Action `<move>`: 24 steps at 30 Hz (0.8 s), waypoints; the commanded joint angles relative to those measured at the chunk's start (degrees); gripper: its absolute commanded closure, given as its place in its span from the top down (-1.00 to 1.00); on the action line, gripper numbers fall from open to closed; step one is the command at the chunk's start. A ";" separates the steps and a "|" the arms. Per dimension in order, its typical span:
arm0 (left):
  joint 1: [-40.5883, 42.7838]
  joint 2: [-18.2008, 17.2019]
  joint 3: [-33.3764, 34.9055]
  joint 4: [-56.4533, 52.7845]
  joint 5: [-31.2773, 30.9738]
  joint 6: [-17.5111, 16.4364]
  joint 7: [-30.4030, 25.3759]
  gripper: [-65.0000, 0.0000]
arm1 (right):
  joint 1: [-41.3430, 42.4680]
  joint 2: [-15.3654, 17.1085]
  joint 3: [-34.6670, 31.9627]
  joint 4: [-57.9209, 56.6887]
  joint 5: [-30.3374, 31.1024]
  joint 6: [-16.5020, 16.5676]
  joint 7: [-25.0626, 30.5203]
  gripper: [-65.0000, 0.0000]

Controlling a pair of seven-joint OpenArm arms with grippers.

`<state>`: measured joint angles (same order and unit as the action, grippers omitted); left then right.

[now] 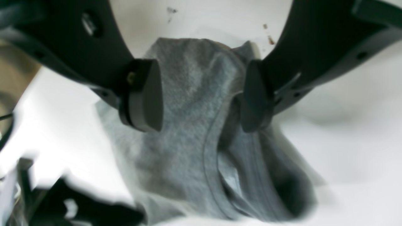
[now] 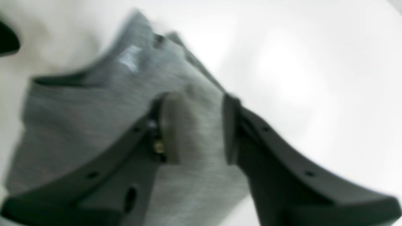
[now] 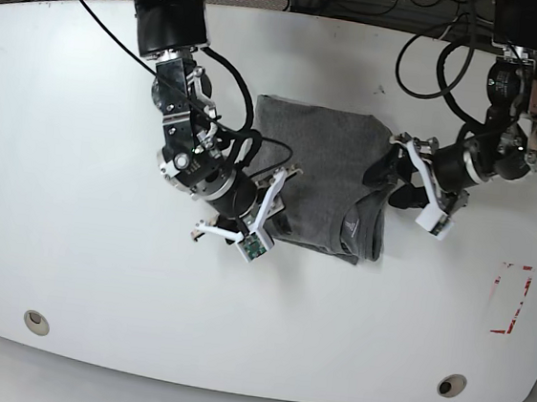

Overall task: Layout the t-shirt on the table in an organized manner, then fold the t-shirt properly
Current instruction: 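Grasp opposite sides of the folded shirt with both grippers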

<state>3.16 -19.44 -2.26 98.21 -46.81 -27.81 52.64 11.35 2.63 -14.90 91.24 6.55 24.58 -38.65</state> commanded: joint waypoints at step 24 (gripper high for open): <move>-4.87 6.65 10.66 -9.47 16.35 -0.36 -1.52 -0.69 | 3.90 9.98 0.08 -26.05 1.41 0.87 21.29 -0.80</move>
<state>1.23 -11.53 8.64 90.80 -29.76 -28.21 52.31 15.38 10.63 -15.31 64.07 8.29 25.82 -17.15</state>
